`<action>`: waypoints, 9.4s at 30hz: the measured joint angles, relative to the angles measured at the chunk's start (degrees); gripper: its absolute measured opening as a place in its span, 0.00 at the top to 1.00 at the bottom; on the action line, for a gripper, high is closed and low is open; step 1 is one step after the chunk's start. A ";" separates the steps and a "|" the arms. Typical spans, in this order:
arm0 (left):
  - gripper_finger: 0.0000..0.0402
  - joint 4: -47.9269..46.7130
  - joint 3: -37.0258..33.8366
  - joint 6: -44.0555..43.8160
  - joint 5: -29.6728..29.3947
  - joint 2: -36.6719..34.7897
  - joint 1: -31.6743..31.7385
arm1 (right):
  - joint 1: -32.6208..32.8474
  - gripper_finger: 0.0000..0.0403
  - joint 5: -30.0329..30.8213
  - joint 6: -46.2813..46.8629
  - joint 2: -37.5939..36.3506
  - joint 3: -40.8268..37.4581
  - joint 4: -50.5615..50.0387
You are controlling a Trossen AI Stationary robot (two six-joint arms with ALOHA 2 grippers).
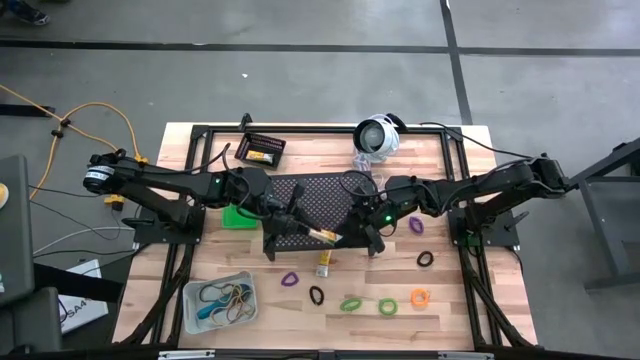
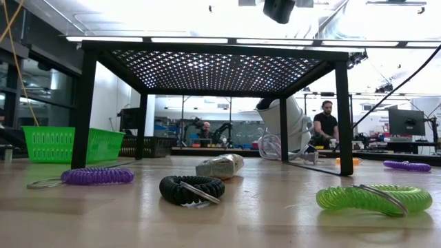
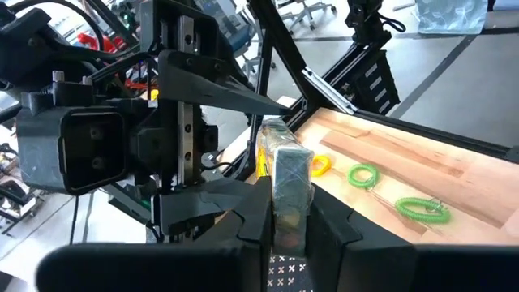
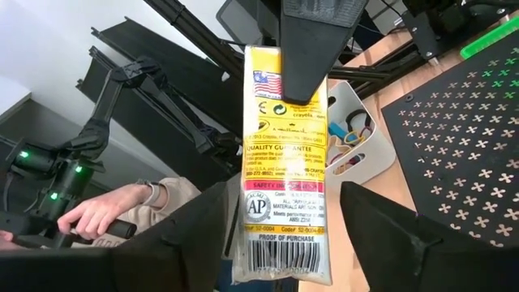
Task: Pick & Place Office Desk Supplies
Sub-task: Put the right crayon box into the black bin, then put the crayon box into the black bin
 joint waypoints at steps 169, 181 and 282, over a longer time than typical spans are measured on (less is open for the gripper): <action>0.67 -25.76 -12.83 -45.64 3.12 6.71 68.46 | -4.04 0.43 11.10 -2.51 0.00 -0.02 -0.07; 0.67 -25.83 -12.83 -45.71 -0.66 6.71 68.63 | -4.04 0.43 11.11 -2.51 0.00 0.00 -0.04; 0.67 -20.55 -12.35 -40.25 -22.29 -15.19 -21.86 | -4.09 0.43 13.50 -2.51 0.00 0.00 -0.06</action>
